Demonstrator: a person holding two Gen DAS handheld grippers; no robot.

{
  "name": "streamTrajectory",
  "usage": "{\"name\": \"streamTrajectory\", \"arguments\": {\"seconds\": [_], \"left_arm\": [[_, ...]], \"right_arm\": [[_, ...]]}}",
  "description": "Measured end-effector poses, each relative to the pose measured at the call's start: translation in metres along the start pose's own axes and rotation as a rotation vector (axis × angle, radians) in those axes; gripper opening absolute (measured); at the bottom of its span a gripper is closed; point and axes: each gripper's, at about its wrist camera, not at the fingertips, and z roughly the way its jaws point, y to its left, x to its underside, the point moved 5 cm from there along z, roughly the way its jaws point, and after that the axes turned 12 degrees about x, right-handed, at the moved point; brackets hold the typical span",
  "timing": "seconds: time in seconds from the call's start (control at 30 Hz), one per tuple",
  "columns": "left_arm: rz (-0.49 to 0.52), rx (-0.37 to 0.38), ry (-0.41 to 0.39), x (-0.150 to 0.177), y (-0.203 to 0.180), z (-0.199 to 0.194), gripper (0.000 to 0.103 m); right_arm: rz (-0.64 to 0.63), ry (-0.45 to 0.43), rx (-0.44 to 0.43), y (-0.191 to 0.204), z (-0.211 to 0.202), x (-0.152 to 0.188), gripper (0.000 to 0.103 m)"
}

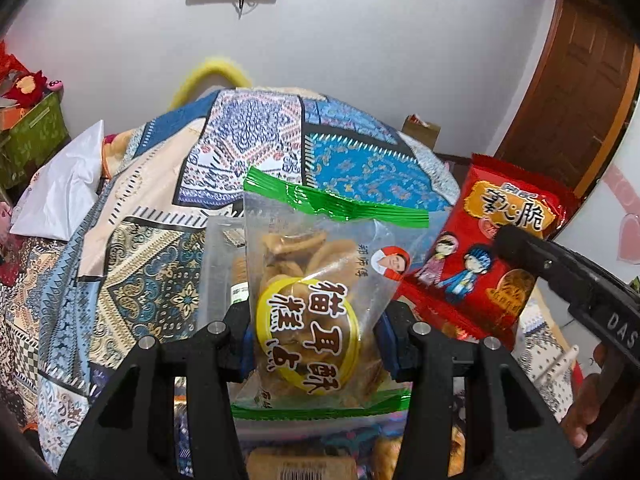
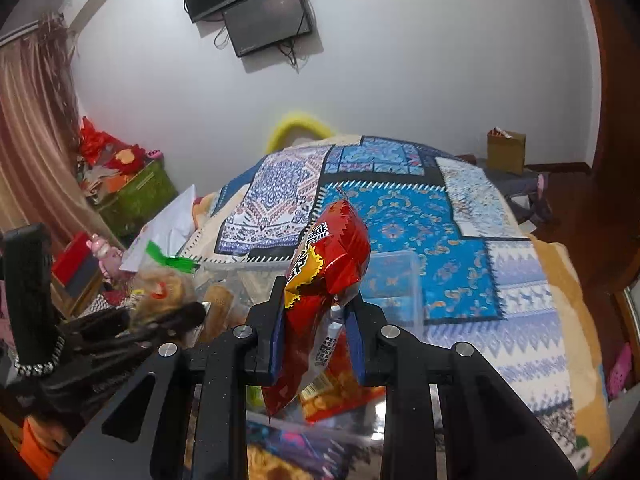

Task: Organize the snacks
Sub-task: 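Carry the biscuit bag and red chip bag over the clear box, then release both bags into the clear box and withdraw both grippers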

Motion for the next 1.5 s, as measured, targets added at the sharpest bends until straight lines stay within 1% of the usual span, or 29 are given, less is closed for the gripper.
{"name": "streamTrajectory", "arguments": {"seconds": [0.17,0.37,0.47,0.53,0.57,0.6,0.63,0.67,0.7,0.73,0.77,0.93,1.07,1.1,1.17,1.2,1.37,1.43,1.5], "left_arm": [[-0.007,-0.005,0.042,-0.002,0.004,0.029,0.048],[0.001,-0.007,0.078,0.002,0.002,0.049,0.048],[0.016,-0.019,0.081,0.004,0.000,0.053,0.048],[0.026,-0.031,0.084,0.006,-0.001,0.052,0.052],[0.023,-0.032,0.087,0.006,-0.001,0.052,0.053],[0.017,-0.030,0.089,0.006,0.000,0.051,0.055],[0.009,-0.022,0.087,0.006,0.000,0.049,0.055],[0.003,-0.015,0.083,0.006,0.000,0.046,0.056],[-0.002,-0.014,0.077,0.005,0.000,0.042,0.060],[-0.004,-0.011,0.069,0.004,-0.002,0.038,0.063],[-0.001,-0.004,0.056,0.003,-0.004,0.032,0.063],[0.053,-0.005,0.013,-0.003,-0.018,0.000,0.063],[0.067,-0.004,-0.028,-0.004,-0.023,-0.031,0.064],[0.066,-0.003,-0.036,-0.004,-0.024,-0.038,0.064],[0.063,-0.007,-0.053,-0.001,-0.023,-0.055,0.064],[0.062,-0.011,-0.061,0.001,-0.022,-0.063,0.064],[0.052,-0.031,-0.069,0.017,-0.009,-0.095,0.064],[0.047,-0.037,-0.060,0.026,-0.002,-0.104,0.070],[0.049,-0.048,-0.059,0.036,0.005,-0.114,0.071]], "right_arm": [[-0.042,0.053,0.009,0.011,0.024,0.007,0.024],[-0.106,0.115,0.038,0.017,0.044,0.020,0.024],[-0.112,0.126,0.043,0.015,0.046,0.023,0.029],[-0.118,0.122,0.060,0.012,0.045,0.023,0.029],[-0.122,0.121,0.071,0.011,0.044,0.023,0.031],[-0.124,0.122,0.084,0.009,0.043,0.024,0.036],[-0.121,0.121,0.091,0.006,0.043,0.022,0.043],[-0.114,0.119,0.094,0.004,0.041,0.022,0.047],[-0.104,0.113,0.092,0.002,0.037,0.021,0.054],[-0.097,0.107,0.091,0.000,0.036,0.020,0.059],[-0.092,0.100,0.090,-0.001,0.031,0.019,0.060],[-0.090,0.081,0.077,-0.001,0.010,0.015,0.061],[-0.089,0.052,0.065,0.001,-0.011,0.013,0.061],[-0.094,0.037,0.069,0.002,-0.020,0.013,0.063],[-0.100,0.014,0.075,0.003,-0.031,0.014,0.069],[-0.103,0.000,0.078,0.004,-0.038,0.014,0.071],[-0.129,-0.039,0.082,0.009,-0.068,0.023,0.071],[-0.141,-0.045,0.088,0.011,-0.078,0.029,0.072],[-0.155,-0.045,0.092,0.014,-0.084,0.038,0.072]]}}
